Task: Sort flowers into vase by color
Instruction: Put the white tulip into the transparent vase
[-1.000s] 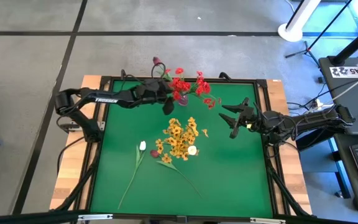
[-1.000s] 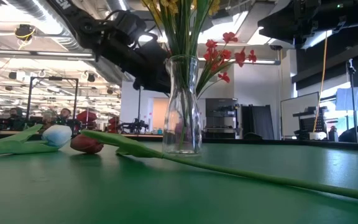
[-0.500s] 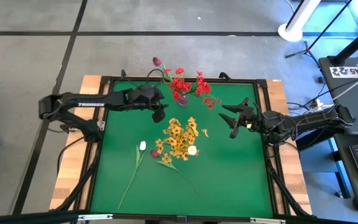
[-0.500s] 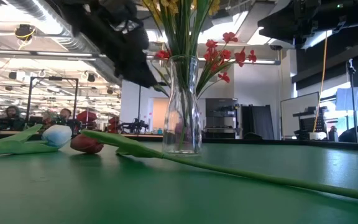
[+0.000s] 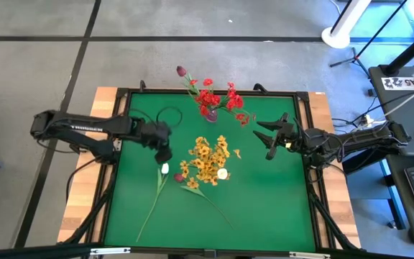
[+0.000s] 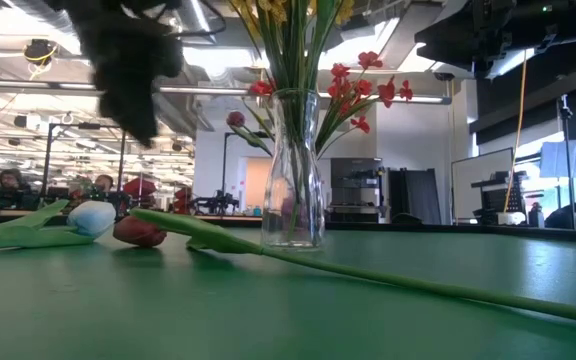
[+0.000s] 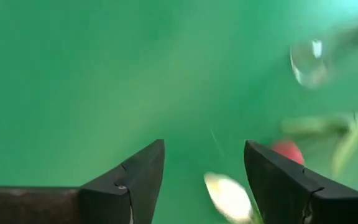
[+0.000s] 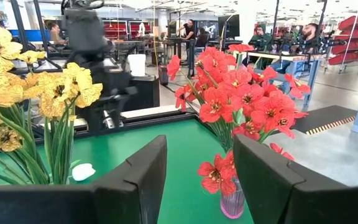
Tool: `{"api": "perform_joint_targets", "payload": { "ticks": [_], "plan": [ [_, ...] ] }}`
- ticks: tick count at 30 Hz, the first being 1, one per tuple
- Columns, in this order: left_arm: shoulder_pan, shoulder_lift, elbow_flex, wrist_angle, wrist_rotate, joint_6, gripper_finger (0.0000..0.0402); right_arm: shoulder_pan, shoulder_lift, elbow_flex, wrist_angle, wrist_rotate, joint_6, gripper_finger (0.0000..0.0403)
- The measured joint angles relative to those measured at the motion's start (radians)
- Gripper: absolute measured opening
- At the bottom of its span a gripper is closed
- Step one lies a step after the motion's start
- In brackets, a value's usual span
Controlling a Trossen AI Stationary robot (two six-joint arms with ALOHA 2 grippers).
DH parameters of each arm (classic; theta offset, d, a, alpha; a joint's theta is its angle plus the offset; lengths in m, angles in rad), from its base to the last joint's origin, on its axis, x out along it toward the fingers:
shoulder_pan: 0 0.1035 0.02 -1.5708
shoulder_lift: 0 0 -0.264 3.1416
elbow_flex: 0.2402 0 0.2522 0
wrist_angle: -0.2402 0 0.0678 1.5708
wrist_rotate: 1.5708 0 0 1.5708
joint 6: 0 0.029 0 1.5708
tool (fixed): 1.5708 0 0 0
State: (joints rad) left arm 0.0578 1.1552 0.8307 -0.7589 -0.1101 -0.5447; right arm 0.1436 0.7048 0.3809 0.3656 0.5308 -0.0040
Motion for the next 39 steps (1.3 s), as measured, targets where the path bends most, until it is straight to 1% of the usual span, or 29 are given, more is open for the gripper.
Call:
{"api": "perform_joint_targets", "payload": {
  "ticks": [4,8,10,13,15,20,24,29,34,39],
  "plan": [
    [-0.139,0.005,0.0,-0.084,0.058,-0.186,0.0213,0.0,0.0,0.0,0.0,0.0,0.0,0.0182],
    [-0.282,0.005,0.0,-0.083,0.086,-0.383,0.0213,0.0,0.0,0.0,0.0,0.0,0.0,0.0182],
    [-0.347,0.006,0.0,-0.085,0.068,-0.489,0.0213,0.0,0.0,0.0,0.0,0.0,0.0,0.0182],
    [-0.425,0.018,0.0,-0.085,0.014,-0.711,0.0213,0.0,0.0,0.0,0.002,0.0,0.008,0.0182],
    [-0.481,0.023,-0.005,-0.082,-0.009,-0.825,0.0213,0.0,0.0,0.0,0.003,0.0,0.026,0.0182],
    [-0.611,0.071,-0.006,-0.077,-0.084,-1.028,0.0213,0.001,0.0,0.0,0.0,0.0,0.033,0.0182],
    [-0.67,0.147,-0.006,-0.074,-0.1,-1.125,0.0213,0.001,0.0,0.0,0.0,0.0,0.035,0.0182],
    [-0.719,0.25,-0.006,-0.029,-0.075,-1.193,0.0213,0.001,0.0,0.0,0.0,0.0,0.049,0.0182],
    [-0.728,0.347,-0.006,0.038,-0.072,-1.205,0.0213,0.001,0.0,0.0,-0.001,0.0,0.05,0.0182],
    [-0.728,0.429,-0.006,0.085,-0.015,-1.203,0.0213,0.001,0.0,0.0,-0.001,0.0,0.051,0.0182]
  ]
}}
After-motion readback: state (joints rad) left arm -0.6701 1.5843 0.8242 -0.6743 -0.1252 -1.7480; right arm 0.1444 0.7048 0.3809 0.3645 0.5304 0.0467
